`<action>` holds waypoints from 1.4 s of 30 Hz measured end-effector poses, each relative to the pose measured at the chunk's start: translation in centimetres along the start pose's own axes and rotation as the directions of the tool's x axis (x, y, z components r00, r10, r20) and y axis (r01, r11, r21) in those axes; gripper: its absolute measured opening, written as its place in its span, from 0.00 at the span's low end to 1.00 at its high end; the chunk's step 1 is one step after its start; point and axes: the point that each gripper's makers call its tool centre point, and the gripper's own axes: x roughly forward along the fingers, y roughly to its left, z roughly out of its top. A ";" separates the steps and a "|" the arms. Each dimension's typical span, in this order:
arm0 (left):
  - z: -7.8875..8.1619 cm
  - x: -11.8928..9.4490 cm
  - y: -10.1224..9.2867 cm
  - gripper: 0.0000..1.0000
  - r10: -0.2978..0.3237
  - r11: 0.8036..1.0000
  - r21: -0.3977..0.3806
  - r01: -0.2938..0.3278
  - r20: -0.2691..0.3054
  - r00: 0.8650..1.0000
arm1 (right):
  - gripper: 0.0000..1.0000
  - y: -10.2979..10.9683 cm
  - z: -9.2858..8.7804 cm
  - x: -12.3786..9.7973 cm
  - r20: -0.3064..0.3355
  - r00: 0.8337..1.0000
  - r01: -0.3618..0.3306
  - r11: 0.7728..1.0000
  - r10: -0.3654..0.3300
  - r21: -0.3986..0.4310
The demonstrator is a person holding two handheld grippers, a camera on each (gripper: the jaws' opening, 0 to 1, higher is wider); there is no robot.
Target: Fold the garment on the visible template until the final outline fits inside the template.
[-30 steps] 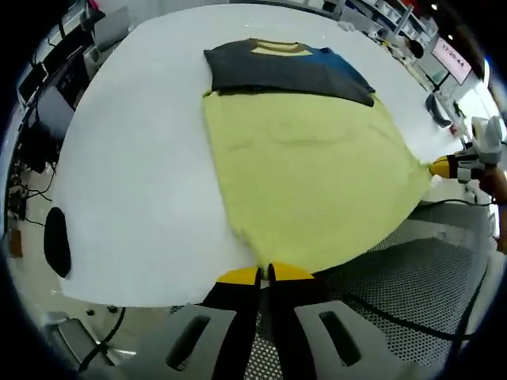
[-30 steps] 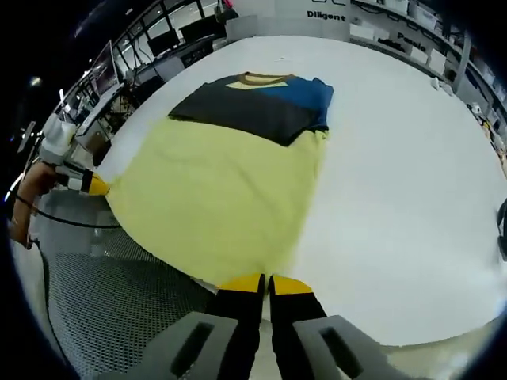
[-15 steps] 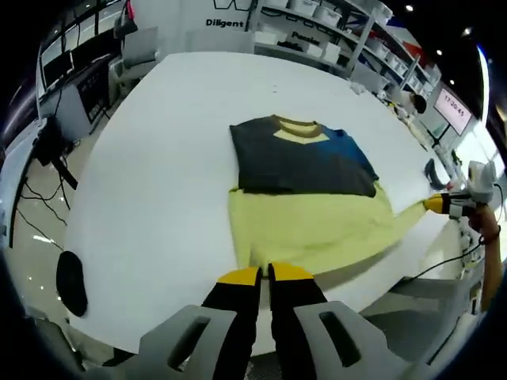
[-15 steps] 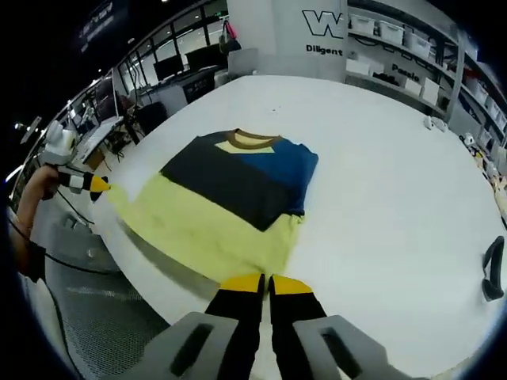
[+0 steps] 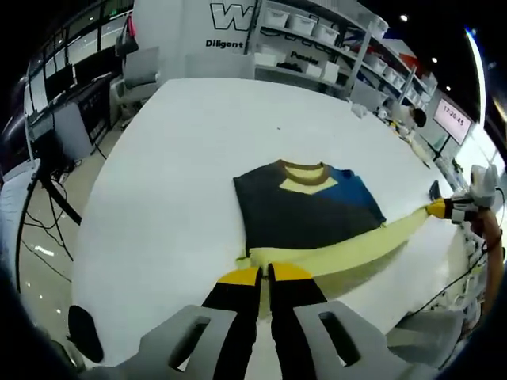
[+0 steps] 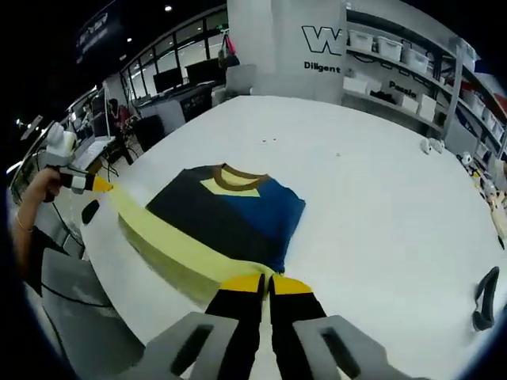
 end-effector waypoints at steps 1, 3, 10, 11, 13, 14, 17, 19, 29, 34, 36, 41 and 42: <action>0.8 0.4 0.0 0.05 0.001 1.000 0.001 -0.001 0.011 1.000 | 0.00 -0.5 1.1 0.5 0.017 1.000 0.006 1.000 -0.006 0.002; 1.2 0.6 0.1 0.05 0.002 1.000 0.003 -0.002 0.019 1.000 | 0.00 -0.7 1.5 0.6 0.018 1.000 0.011 1.000 -0.011 0.007; 5.6 2.5 0.6 0.05 0.009 1.000 -0.025 -0.006 0.086 0.996 | 0.00 -2.3 4.4 2.2 0.043 0.998 0.036 0.999 -0.036 -0.005; 6.5 2.8 0.6 0.05 0.014 1.000 -0.022 -0.011 0.101 0.995 | 0.00 -2.7 5.0 2.5 0.053 0.998 0.043 0.999 -0.043 0.000; 6.9 3.0 0.6 0.05 0.016 1.000 -0.021 -0.014 0.103 0.995 | 0.00 -2.8 5.2 2.6 0.054 0.998 0.044 0.999 -0.044 0.004; 7.0 3.0 0.6 0.05 0.017 1.000 -0.021 -0.015 0.104 0.994 | 0.00 -2.8 5.3 2.6 0.055 0.997 0.045 0.999 -0.045 0.006; 9.0 4.1 0.9 0.05 0.042 0.999 -0.019 -0.040 0.142 0.989 | 0.00 -3.4 6.6 3.4 0.073 0.995 0.065 0.997 -0.068 0.045; 9.4 4.5 0.9 0.05 0.045 0.999 -0.009 -0.044 0.148 0.988 | 0.00 -3.7 7.2 3.6 0.082 0.993 0.078 0.996 -0.082 0.049; 13.1 9.8 3.2 0.05 0.112 0.994 -0.022 -0.110 0.180 0.977 | 0.00 -6.3 10.2 8.4 0.070 0.991 0.108 0.988 -0.116 0.114; 14.0 12.0 3.8 0.05 0.125 0.992 -0.035 -0.120 0.178 0.976 | 0.00 -7.8 11.0 10.8 0.047 0.992 0.115 0.987 -0.121 0.110; 14.1 13.0 3.9 0.05 0.130 0.992 -0.025 -0.128 0.167 0.977 | 0.00 -8.2 11.0 11.7 0.038 0.992 0.115 0.987 -0.120 0.113; 14.6 14.9 4.3 0.05 0.128 0.992 -0.014 -0.127 0.171 0.977 | 0.00 -9.2 10.6 14.0 0.001 0.992 0.124 0.985 -0.125 0.118; 14.2 15.3 4.3 0.05 0.130 0.991 -0.032 -0.126 0.158 0.979 | 0.00 -9.3 10.5 14.1 -0.002 0.992 0.125 0.985 -0.126 0.118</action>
